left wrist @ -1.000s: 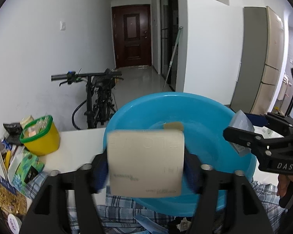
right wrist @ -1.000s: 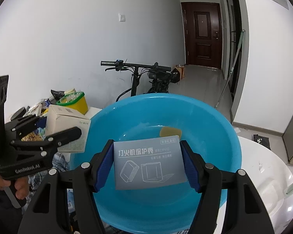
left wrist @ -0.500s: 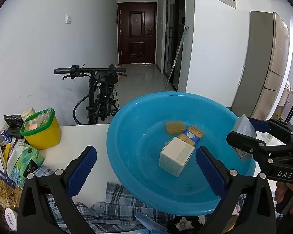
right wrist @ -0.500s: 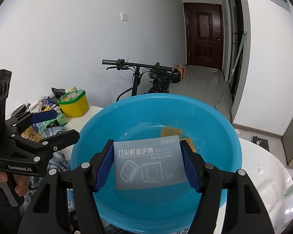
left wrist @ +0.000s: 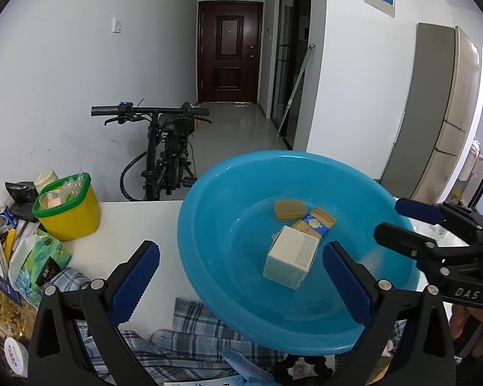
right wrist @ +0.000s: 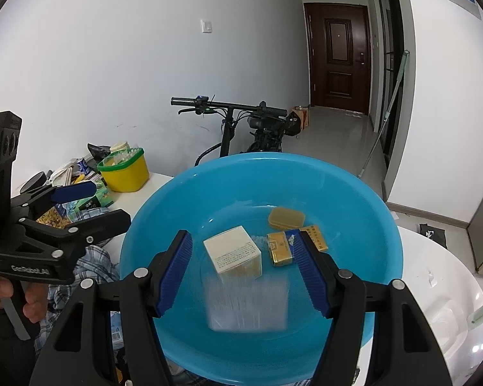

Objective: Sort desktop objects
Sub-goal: 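Open the right tool to release the grey box into the basin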

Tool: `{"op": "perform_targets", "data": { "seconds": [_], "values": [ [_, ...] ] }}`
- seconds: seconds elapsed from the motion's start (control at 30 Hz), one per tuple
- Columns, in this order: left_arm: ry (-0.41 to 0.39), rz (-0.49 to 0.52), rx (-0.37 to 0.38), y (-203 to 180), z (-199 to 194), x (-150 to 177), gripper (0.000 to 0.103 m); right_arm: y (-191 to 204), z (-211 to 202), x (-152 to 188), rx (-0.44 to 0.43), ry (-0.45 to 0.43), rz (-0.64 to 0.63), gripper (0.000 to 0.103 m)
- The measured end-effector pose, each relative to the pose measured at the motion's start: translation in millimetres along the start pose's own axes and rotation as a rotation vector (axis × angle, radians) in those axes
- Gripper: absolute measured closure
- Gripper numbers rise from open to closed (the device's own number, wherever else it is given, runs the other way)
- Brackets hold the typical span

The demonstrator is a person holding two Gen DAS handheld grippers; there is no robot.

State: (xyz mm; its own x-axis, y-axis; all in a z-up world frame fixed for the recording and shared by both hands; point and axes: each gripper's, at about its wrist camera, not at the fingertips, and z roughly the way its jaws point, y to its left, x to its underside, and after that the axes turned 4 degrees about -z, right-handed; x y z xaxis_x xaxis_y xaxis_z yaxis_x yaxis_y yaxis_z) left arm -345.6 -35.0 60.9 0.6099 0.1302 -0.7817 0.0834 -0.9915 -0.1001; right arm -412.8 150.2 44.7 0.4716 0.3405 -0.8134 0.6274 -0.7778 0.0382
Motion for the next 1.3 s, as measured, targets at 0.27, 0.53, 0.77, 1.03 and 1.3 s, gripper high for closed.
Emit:
{"op": "perform_targets", "data": {
  "seconds": [0.27, 0.53, 0.77, 1.03, 1.3],
  "values": [
    [0.004, 0.017, 0.001, -4.4, 0.5, 1.4, 0.0, 3.8, 2.5, 0.7, -0.001, 0.012, -0.011, 0.04],
    [0.007, 0.01, -0.004, -1.2, 0.7, 0.8, 0.0, 2.4, 9.8, -0.6, 0.073, 0.042, -0.009, 0.0],
    [0.005, 0.014, 0.0, -1.3, -1.4, 0.2, 0.0, 1.5, 6.8, 0.9, 0.055, 0.038, -0.006, 0.0],
    [-0.005, 0.034, -0.033, -2.5, -2.9, -0.3, 0.0, 3.9, 4.3, 1.4, 0.059, 0.047, -0.016, 0.0],
    [-0.016, 0.038, -0.042, -0.8, -7.3, -1.8, 0.0, 1.6, -3.5, 0.1, 0.047, 0.03, -0.008, 0.0]
  ]
}}
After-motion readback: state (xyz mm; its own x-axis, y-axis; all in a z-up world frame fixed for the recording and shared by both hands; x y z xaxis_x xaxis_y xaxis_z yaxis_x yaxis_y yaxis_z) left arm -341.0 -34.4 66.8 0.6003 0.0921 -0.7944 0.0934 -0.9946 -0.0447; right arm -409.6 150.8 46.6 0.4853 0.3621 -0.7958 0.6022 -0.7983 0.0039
